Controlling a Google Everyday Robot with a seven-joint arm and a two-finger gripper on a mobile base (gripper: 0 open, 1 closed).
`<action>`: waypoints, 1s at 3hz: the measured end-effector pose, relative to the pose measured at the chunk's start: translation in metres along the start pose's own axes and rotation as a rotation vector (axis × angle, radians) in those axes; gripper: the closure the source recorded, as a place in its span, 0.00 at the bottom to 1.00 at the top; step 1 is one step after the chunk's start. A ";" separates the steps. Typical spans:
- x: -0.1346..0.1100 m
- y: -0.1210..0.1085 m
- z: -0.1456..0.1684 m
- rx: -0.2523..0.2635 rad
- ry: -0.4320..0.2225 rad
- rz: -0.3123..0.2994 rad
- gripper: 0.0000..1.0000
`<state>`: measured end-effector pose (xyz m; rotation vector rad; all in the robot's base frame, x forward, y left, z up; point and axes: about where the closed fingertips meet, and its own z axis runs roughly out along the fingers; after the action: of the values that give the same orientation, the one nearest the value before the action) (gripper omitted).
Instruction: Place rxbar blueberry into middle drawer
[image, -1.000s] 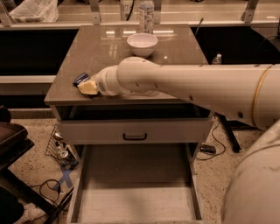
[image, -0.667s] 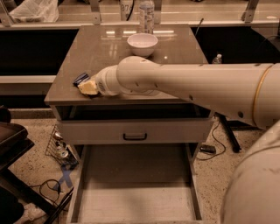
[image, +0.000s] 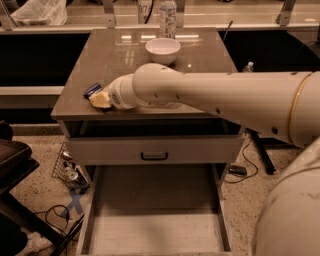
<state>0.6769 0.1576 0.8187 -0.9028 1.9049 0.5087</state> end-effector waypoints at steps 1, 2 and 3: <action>-0.017 -0.010 -0.034 0.040 -0.001 -0.030 1.00; -0.032 -0.019 -0.085 0.088 0.005 -0.088 1.00; -0.027 -0.018 -0.112 0.083 0.047 -0.113 1.00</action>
Offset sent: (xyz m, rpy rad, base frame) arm -0.0547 -0.0835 0.1218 -0.1533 -0.1452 -0.0641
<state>0.6339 0.0814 0.8961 -0.9694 1.8906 0.3408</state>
